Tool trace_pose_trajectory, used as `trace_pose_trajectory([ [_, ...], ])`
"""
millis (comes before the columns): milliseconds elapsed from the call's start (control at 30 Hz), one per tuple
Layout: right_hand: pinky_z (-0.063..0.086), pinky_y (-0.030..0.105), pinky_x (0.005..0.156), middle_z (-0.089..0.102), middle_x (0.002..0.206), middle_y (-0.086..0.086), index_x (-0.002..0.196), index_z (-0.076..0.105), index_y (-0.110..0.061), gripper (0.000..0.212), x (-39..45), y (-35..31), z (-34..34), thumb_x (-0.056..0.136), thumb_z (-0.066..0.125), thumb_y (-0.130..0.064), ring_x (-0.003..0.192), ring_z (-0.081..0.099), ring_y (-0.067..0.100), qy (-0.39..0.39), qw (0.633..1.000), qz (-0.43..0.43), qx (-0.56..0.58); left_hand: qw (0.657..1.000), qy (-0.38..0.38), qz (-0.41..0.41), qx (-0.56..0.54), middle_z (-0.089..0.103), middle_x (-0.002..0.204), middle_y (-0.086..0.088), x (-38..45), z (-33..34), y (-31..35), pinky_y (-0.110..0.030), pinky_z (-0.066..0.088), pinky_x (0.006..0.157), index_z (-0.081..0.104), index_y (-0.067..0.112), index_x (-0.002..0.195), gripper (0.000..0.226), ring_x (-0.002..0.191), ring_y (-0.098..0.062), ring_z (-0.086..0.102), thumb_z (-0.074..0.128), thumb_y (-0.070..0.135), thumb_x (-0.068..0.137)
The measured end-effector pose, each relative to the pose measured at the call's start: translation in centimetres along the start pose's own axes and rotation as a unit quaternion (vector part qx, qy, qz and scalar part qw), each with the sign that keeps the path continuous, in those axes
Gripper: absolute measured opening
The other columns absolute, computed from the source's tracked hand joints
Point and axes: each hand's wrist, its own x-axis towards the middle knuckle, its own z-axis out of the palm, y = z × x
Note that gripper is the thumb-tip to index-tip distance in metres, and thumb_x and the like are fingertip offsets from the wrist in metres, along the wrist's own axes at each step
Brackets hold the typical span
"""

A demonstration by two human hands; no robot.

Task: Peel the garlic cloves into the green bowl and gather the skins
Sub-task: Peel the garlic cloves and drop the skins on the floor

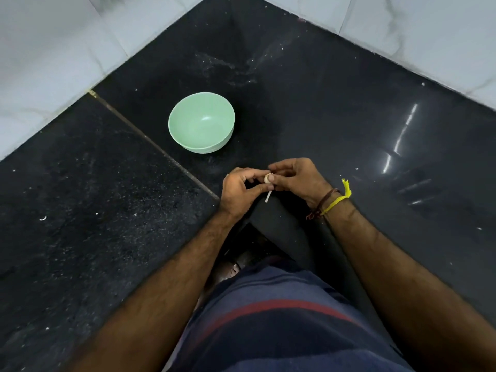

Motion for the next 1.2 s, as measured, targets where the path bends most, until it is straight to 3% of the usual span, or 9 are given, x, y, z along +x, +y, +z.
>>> trace_pose_trajectory([
  [100, 0.062, 0.041, 0.077, 0.075, 0.088, 0.018, 0.099, 0.074, -0.002, 0.020, 0.4, 0.3, 0.0, 0.083, 0.078, -0.013, 0.078, 0.072, 0.024, 0.018, 0.995, -0.004, -0.095, 0.999, 0.010, 0.014, 0.046, 0.072, 0.090, 0.007, 0.2, 0.3, -0.3, -0.031, 0.050, 0.082, 0.078, 0.021, 0.109, 0.041, 0.086, -0.013, 0.061, 0.083, 0.033, 0.070],
  [167, 0.062, 0.043, 0.074, 0.074, 0.077, 0.010, 0.086, 0.076, -0.010, 0.016, 0.7, 0.5, 0.1, 0.081, 0.082, -0.023, 0.073, 0.073, 0.026, 0.065, 0.980, 0.003, -0.187, 0.999, 0.020, -0.014, 0.022, 0.072, 0.084, 0.009, 0.3, 0.4, -0.2, -0.028, 0.048, 0.080, 0.075, 0.019, 0.112, 0.048, 0.080, -0.011, 0.060, 0.088, 0.028, 0.067],
  [267, 0.062, 0.041, 0.072, 0.072, 0.076, 0.006, 0.080, 0.071, -0.015, 0.019, 1.1, -0.1, 0.6, 0.079, 0.083, -0.030, 0.072, 0.071, 0.022, 0.083, 0.961, 0.011, -0.265, 0.999, 0.018, -0.026, 0.001, 0.072, 0.079, 0.008, 0.5, 0.3, -0.2, -0.021, 0.048, 0.072, 0.077, 0.014, 0.098, 0.036, 0.074, -0.001, 0.061, 0.092, 0.014, 0.065],
  [400, 0.062, 0.043, 0.070, 0.071, 0.079, 0.006, 0.080, 0.066, -0.016, 0.022, 1.5, -0.8, 0.7, 0.077, 0.084, -0.028, 0.071, 0.071, 0.022, 0.069, 0.960, 0.029, -0.270, 1.000, 0.018, -0.001, 0.016, 0.072, 0.083, 0.005, 0.5, -0.1, -0.5, -0.027, 0.050, 0.072, 0.081, 0.017, 0.097, 0.029, 0.079, -0.006, 0.058, 0.089, 0.014, 0.070],
  [633, 0.056, 0.037, 0.074, 0.066, 0.089, 0.006, 0.076, 0.058, -0.021, 0.019, 1.4, -1.7, 1.8, 0.085, 0.075, -0.025, 0.086, 0.065, 0.025, 0.051, 0.935, 0.024, -0.349, 0.998, 0.017, 0.013, 0.053, 0.072, 0.087, 0.013, 0.5, -0.1, -0.4, -0.018, 0.045, 0.076, 0.079, 0.016, 0.099, 0.030, 0.080, 0.005, 0.055, 0.086, 0.018, 0.071],
  [733, 0.046, 0.032, 0.067, 0.061, 0.088, 0.005, 0.083, 0.055, -0.018, 0.017, 1.0, -1.9, 2.8, 0.089, 0.069, -0.025, 0.083, 0.059, 0.025, 0.069, 0.919, 0.011, -0.388, 0.998, 0.027, 0.016, 0.061, 0.075, 0.088, 0.001, 0.7, 0.0, -0.5, -0.033, 0.051, 0.078, 0.080, 0.012, 0.096, 0.031, 0.081, -0.011, 0.063, 0.081, 0.025, 0.069],
  [833, 0.049, 0.035, 0.067, 0.059, 0.086, 0.005, 0.084, 0.051, -0.016, 0.018, 0.6, -1.7, 3.3, 0.090, 0.066, -0.025, 0.083, 0.059, 0.027, 0.085, 0.917, -0.003, -0.390, 0.996, 0.030, 0.020, 0.078, 0.073, 0.084, -0.005, 0.6, 0.1, -0.8, -0.043, 0.054, 0.076, 0.080, 0.010, 0.095, 0.031, 0.079, -0.024, 0.065, 0.078, 0.025, 0.068],
  [1100, 0.047, 0.035, 0.067, 0.062, 0.085, 0.007, 0.081, 0.048, -0.018, 0.026, 0.8, -0.9, 3.6, 0.089, 0.067, -0.034, 0.079, 0.057, 0.028, 0.118, 0.927, -0.011, -0.355, 0.998, 0.015, 0.015, 0.061, 0.068, 0.084, -0.002, 1.0, -0.2, -0.9, -0.034, 0.053, 0.071, 0.078, 0.012, 0.102, 0.031, 0.073, -0.014, 0.059, 0.079, 0.009, 0.071],
  [1200, 0.049, 0.034, 0.068, 0.063, 0.085, 0.006, 0.081, 0.052, -0.018, 0.025, 1.1, -0.5, 2.7, 0.089, 0.070, -0.035, 0.079, 0.058, 0.023, 0.101, 0.940, -0.023, -0.324, 0.997, -0.016, 0.034, 0.066, 0.068, 0.095, 0.002, 1.0, -0.4, -0.7, -0.031, 0.052, 0.074, 0.076, 0.017, 0.113, 0.036, 0.077, -0.013, 0.059, 0.078, 0.017, 0.077],
])
